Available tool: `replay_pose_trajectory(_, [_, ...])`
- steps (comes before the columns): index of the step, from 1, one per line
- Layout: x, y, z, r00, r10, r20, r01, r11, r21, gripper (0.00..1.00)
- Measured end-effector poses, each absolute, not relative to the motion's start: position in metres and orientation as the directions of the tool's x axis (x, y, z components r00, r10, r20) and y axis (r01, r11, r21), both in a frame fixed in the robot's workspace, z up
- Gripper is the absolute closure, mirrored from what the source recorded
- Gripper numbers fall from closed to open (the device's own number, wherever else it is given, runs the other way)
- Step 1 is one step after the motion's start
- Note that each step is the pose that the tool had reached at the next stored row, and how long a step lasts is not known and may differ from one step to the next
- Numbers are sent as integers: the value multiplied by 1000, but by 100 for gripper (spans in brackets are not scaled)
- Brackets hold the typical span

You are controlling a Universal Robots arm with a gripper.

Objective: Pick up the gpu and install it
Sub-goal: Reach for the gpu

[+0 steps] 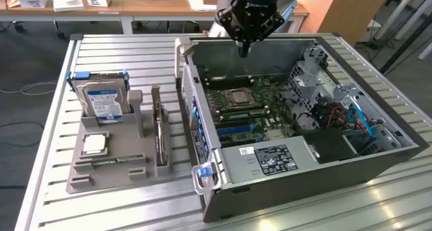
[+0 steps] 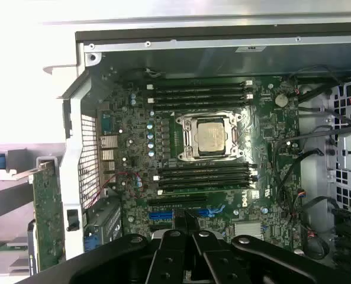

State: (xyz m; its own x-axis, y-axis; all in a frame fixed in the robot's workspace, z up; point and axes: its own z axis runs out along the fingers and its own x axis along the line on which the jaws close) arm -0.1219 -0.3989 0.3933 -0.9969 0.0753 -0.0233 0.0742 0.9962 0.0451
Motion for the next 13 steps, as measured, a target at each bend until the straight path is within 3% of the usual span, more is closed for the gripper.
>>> replay_pose_trajectory(13, [-124,-399,393,-997,75,-23,74,996,45,89])
